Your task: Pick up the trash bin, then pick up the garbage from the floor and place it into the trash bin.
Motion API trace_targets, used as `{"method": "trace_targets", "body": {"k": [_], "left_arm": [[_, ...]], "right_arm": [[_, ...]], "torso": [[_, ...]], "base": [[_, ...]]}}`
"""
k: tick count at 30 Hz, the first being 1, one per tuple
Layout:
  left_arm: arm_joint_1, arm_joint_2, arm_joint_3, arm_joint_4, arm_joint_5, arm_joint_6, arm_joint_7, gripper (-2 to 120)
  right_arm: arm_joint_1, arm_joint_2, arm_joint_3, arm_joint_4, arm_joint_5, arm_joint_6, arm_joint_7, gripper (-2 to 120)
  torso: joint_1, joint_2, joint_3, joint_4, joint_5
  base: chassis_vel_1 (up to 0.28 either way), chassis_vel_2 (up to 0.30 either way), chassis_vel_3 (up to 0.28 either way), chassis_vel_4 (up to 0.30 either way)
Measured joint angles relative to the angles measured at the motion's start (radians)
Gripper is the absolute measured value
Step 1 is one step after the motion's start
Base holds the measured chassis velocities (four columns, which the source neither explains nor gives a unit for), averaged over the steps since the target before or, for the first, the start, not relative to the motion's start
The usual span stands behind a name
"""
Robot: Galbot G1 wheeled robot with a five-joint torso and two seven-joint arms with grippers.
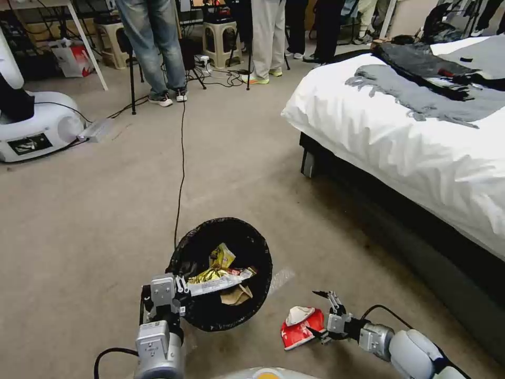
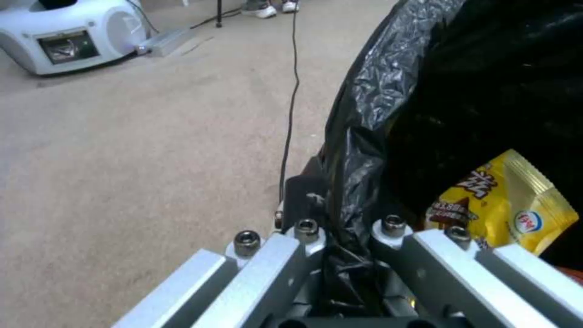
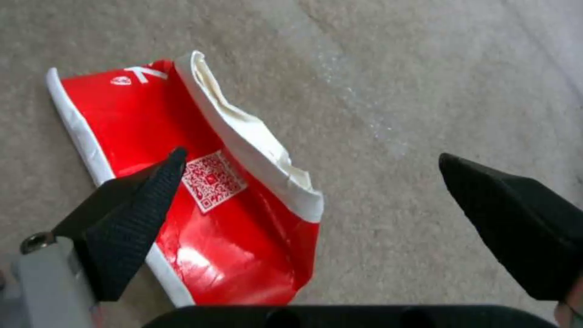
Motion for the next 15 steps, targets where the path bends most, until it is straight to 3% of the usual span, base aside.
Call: {"method": "trace_targets", "body": {"k": [15], "left_arm": [[0.001, -0.002, -0.001, -0.001, 0.006, -0.001, 0.000, 0]], "right_arm": [[0.073, 0.041, -0.032, -0.084, -0.067, 0.031, 0.018, 100]], "torso": [[0.000, 0.000, 0.000, 0.0000, -0.0002]], "base": [[0.000, 0.000, 0.000, 0.000]]}}
